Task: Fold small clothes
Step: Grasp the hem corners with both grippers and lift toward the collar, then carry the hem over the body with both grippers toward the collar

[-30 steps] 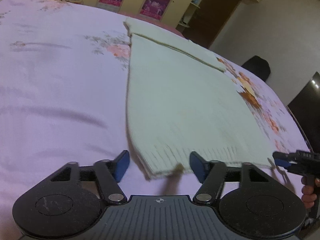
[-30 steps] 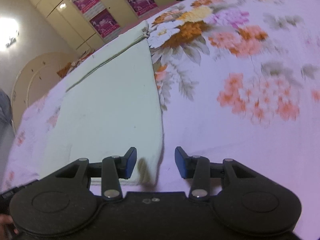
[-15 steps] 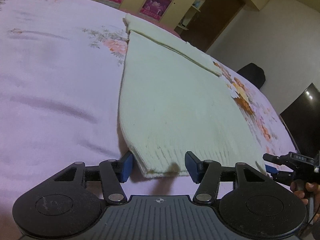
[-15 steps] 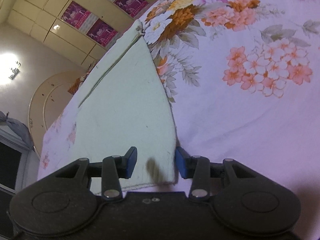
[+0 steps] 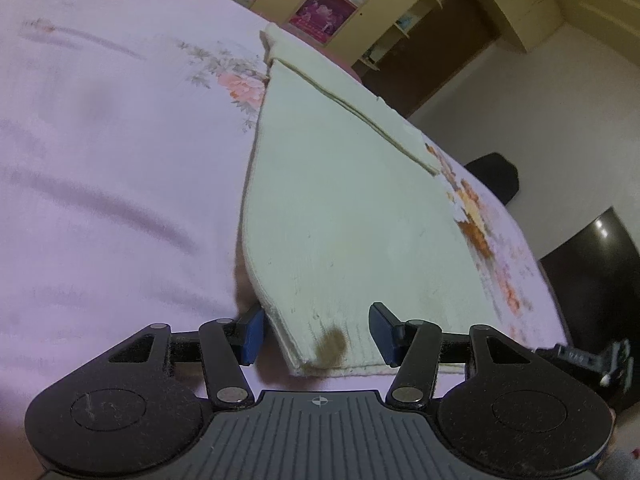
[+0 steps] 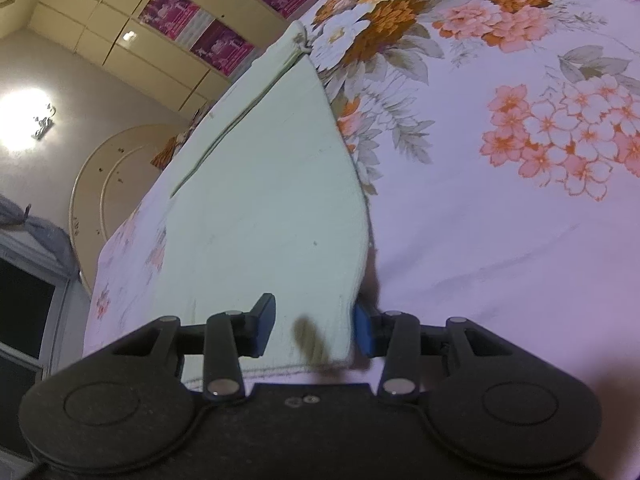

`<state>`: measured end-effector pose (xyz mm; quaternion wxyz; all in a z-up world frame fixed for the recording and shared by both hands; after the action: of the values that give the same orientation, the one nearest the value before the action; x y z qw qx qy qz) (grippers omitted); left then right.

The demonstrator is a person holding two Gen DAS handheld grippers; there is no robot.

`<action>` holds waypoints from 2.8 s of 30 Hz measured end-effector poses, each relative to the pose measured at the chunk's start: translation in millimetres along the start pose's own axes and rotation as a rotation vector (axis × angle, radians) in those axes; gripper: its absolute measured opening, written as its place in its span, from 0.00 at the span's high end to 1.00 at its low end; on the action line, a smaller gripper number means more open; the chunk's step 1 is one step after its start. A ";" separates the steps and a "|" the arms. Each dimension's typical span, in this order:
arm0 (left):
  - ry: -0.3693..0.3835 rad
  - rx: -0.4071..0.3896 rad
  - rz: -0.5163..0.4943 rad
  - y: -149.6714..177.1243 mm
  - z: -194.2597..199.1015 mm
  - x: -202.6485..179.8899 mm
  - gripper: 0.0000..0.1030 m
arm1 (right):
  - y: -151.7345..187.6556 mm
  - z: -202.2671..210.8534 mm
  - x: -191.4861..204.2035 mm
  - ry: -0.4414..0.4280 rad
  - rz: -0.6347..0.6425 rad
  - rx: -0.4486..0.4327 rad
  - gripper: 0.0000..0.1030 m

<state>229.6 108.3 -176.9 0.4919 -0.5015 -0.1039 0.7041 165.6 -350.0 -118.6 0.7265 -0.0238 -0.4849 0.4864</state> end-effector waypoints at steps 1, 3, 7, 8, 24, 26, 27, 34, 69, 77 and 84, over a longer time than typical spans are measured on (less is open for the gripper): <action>0.006 0.000 0.016 0.1 0.5 2.3 0.49 | 0.4 0.8 -0.6 -0.003 -0.002 0.003 0.61; 0.020 -0.001 0.052 0.0 0.0 6.2 0.49 | 0.9 2.7 -1.9 -0.010 -0.012 0.004 0.61; 0.055 -0.011 0.121 -3.2 -7.6 14.5 0.50 | -1.6 -2.4 -1.2 -0.018 -0.025 0.003 0.61; 0.058 -0.012 0.136 -4.7 -10.6 16.2 0.50 | -3.0 -5.3 0.7 -0.021 -0.024 0.003 0.61; 0.042 -0.006 0.173 -14.3 -28.2 28.4 0.98 | -5.5 -14.3 1.5 0.017 0.022 0.009 0.94; 0.095 -0.060 0.196 -19.8 -15.0 21.5 0.98 | -7.0 -8.6 4.0 0.018 0.026 -0.019 0.95; 0.118 -0.087 0.191 -22.7 -7.5 15.6 0.98 | -9.2 -4.0 5.7 0.017 0.028 -0.040 0.95; 0.052 -0.050 0.224 -17.7 -18.5 34.5 0.98 | -10.4 1.6 12.8 0.003 0.060 -0.071 0.95; 0.063 -0.232 0.214 -268.8 -234.3 0.4 0.97 | -249.3 -206.4 81.8 -0.131 -0.030 -0.169 0.95; 0.012 -0.200 0.220 -288.2 -296.7 13.7 0.97 | -268.4 -271.1 58.0 -0.098 -0.101 -0.114 0.95; 0.001 -0.236 0.248 -294.6 -321.8 25.1 0.91 | -282.9 -305.4 49.6 -0.107 -0.148 -0.131 0.61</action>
<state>662.8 162.2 -156.7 0.3388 -0.5651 -0.1230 0.7421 584.1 -329.1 -103.0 0.7304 -0.0092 -0.5542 0.3991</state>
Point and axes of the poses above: each gripper's, at about its wrist camera, not at the fingertips, and z roughly against the way its jaws point, x to its left, y to its underside, the point moved 6 cm from there along -z, roughly the way its jaws point, and after that the axes turned 12 degrees about -x, right-handed, at the moved point
